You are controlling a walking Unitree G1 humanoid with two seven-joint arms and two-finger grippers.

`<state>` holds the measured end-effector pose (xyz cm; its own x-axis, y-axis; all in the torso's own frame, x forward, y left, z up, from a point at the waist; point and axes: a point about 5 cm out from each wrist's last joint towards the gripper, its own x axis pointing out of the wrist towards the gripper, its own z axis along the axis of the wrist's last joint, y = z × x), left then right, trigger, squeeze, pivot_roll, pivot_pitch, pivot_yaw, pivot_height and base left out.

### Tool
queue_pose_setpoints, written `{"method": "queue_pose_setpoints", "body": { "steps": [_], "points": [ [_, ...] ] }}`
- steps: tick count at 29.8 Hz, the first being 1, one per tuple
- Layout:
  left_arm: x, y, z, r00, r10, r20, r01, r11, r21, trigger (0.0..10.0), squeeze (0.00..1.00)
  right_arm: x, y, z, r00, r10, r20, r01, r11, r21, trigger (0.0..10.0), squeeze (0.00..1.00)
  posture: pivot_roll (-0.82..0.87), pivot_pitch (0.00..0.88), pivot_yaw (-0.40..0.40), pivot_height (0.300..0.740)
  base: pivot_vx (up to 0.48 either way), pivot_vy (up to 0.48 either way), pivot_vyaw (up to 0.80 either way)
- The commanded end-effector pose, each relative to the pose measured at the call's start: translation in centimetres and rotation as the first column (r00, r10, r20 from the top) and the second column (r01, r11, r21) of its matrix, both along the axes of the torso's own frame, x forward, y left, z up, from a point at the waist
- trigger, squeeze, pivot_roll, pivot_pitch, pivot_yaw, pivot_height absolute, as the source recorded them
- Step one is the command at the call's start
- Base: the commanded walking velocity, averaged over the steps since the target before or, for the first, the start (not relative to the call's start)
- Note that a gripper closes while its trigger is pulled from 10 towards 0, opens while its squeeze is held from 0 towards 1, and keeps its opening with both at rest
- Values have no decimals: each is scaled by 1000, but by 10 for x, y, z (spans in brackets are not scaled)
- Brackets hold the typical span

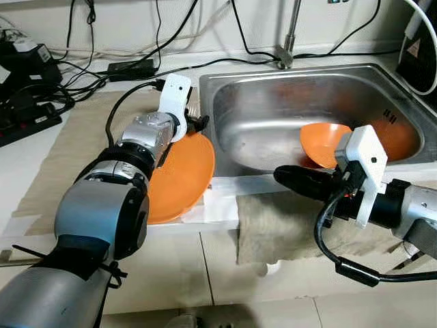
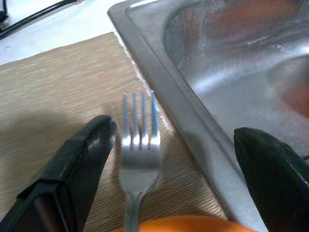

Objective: Kitchen organization

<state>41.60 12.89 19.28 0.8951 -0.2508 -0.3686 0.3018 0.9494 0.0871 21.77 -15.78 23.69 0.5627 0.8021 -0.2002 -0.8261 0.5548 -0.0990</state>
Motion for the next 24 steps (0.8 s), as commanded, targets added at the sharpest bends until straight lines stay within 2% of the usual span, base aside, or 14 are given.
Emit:
{"method": "queue_pose_setpoints", "body": {
  "steps": [1,8,19,24],
  "points": [
    [-2,5,-8,999,22,-29,-22,1000,9,10000,0,-3,-1,3,1000,-7,9,8,1000,-2,10000,0,-213,43,111,740,0,0,0],
    [-5,12,-20,994,89,-71,-91,996,-21,10000,0,-7,-2,2,1000,-18,-2,18,1000,-7,10000,0,-235,57,108,740,0,0,0],
    [-3,21,-15,990,136,-32,-136,991,-6,10000,0,-13,-5,1,999,-39,-18,39,999,-18,10000,0,-256,54,104,740,0,0,0],
    [-4,21,-16,986,160,-43,-162,986,-33,10000,0,-14,-6,0,999,-42,-25,42,999,-24,10000,0,-260,54,101,740,0,0,0]
  ]
}}
